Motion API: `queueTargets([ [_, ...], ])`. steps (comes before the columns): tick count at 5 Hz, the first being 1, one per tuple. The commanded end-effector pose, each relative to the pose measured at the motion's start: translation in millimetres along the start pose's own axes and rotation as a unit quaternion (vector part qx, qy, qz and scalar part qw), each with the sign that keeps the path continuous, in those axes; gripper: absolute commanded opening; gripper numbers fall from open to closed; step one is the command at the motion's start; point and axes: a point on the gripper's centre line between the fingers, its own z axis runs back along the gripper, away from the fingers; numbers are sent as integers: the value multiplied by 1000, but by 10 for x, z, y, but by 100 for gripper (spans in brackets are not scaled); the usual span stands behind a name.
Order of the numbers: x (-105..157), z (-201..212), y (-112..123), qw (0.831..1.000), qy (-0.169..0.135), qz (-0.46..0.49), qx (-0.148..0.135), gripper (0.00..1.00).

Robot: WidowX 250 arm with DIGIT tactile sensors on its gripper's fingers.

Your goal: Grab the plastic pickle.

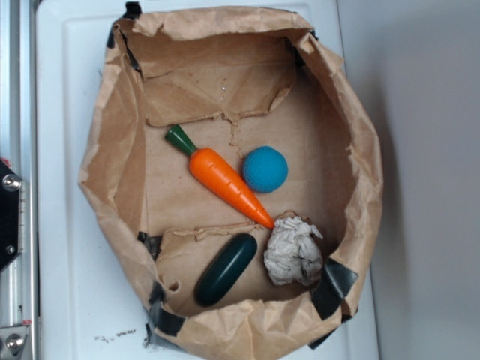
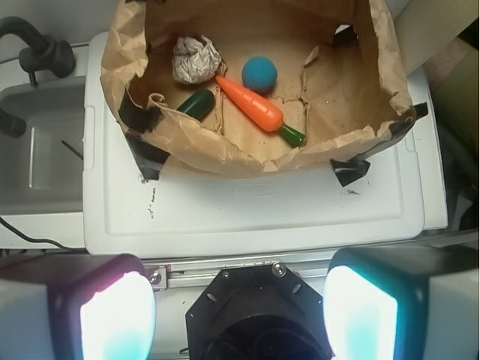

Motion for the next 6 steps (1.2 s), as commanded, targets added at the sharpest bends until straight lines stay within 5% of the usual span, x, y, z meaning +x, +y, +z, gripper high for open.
queueTargets([
  [1,816,-121,-3,997,-8,74,-27,100],
  [3,1142,-552,269,973,-47,224,-25,100],
  [4,1092,-737,238,952,-51,299,-28,100],
  [6,1092,-737,238,952,-51,299,-28,100],
])
